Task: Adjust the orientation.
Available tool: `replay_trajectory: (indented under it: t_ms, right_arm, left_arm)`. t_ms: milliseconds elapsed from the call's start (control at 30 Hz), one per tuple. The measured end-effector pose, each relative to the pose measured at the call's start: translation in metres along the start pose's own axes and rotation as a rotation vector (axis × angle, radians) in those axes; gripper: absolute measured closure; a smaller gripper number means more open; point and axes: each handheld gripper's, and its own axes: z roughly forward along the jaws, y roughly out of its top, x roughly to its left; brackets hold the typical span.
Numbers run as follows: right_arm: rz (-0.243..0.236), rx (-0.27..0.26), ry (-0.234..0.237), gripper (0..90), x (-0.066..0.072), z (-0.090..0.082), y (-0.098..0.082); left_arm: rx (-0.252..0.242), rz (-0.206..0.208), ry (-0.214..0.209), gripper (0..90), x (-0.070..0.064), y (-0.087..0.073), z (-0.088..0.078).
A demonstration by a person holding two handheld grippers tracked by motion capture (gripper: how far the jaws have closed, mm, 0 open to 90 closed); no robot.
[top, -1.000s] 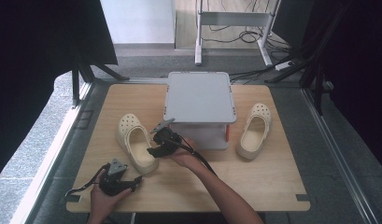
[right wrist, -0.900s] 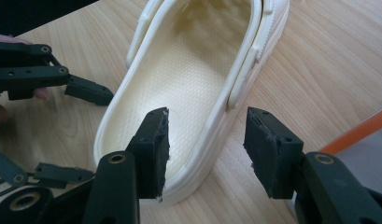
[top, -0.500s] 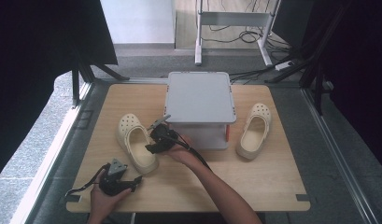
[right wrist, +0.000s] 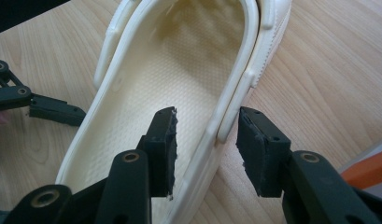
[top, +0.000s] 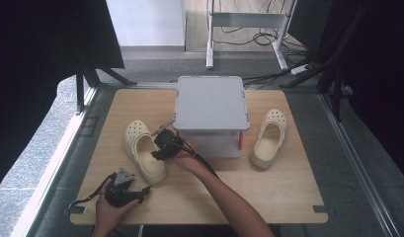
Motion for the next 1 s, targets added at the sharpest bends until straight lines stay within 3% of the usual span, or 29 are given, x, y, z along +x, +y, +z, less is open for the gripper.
replay_trajectory:
  t_ms: [333, 1000]
  right_arm:
    - [0.021, -0.006, 0.003, 60.0, -0.006, 0.010, 0.006]
    - [0.044, 0.023, -0.041, 65.5, -0.009, 0.029, 0.015]
  left_arm:
    - [0.000, 0.001, -0.002, 23.1, 0.000, 0.000, 0.000]
    - [0.001, 0.006, -0.005, 23.2, 0.000, 0.000, 0.000]
